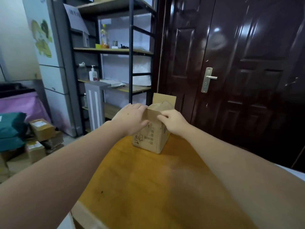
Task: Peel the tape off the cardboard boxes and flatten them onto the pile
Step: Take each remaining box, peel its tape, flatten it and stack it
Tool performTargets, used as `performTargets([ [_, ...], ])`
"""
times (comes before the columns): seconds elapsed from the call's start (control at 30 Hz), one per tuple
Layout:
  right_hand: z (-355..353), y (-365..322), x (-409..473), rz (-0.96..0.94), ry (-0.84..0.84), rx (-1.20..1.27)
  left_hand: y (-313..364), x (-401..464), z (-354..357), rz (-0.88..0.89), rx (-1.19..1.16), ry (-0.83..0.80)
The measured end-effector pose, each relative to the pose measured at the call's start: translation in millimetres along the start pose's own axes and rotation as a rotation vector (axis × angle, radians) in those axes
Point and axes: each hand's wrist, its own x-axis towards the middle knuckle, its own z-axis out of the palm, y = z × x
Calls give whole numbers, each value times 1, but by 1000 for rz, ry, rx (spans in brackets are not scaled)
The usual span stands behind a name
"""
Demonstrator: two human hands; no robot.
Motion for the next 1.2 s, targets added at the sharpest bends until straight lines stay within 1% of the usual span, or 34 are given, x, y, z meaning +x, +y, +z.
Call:
performTargets([
  [0.13, -32, 8, -49, -8, -42, -21, 27, -33, -13, 7, -164, 52],
  [0.23, -54, 16, -95, 33, -90, -20, 56, -60, -23, 49, -240, 67],
  [0.33, -74, 28, -146, 75, -82, 1, 86, -85, -34, 54, -335, 71],
  [0.4, -89, 35, -182, 105, -60, 33, 105, -101, -39, 47, -382, 46],
  [0.47, -103, 37, -218, 111, -48, 85, 125, -115, -41, 58, -404, -17],
  [0.53, -118, 40, -249, 119, -14, 125, 147, -130, -41, 90, -421, -66],
  [0.6, -133, 44, -278, 158, 30, 167, 169, -143, -39, 134, -434, -77],
  [0.7, -155, 49, -318, 227, 94, 241, 201, -155, -33, 210, -373, -91],
  [0.8, -173, 53, -354, 284, 154, 297, 237, -162, -32, 332, -300, -88],
  [0.9, -186, 57, -381, 318, 208, 210, 270, -166, -35, 383, -251, -46],
  [1.0, -192, 58, -405, 375, 215, 17, 297, -166, -36, 373, -212, -20],
  [1.03, -191, 60, -412, 411, 194, -45, 305, -166, -35, 363, -187, -14],
  [1.1, -186, 63, -427, 478, 88, -137, 326, -166, -34, 343, -111, 22],
  [1.17, -177, 71, -438, 515, -39, -187, 351, -167, -35, 320, -52, 61],
  [1.2, -171, 79, -440, 520, -70, -192, 364, -168, -36, 311, -37, 75],
])
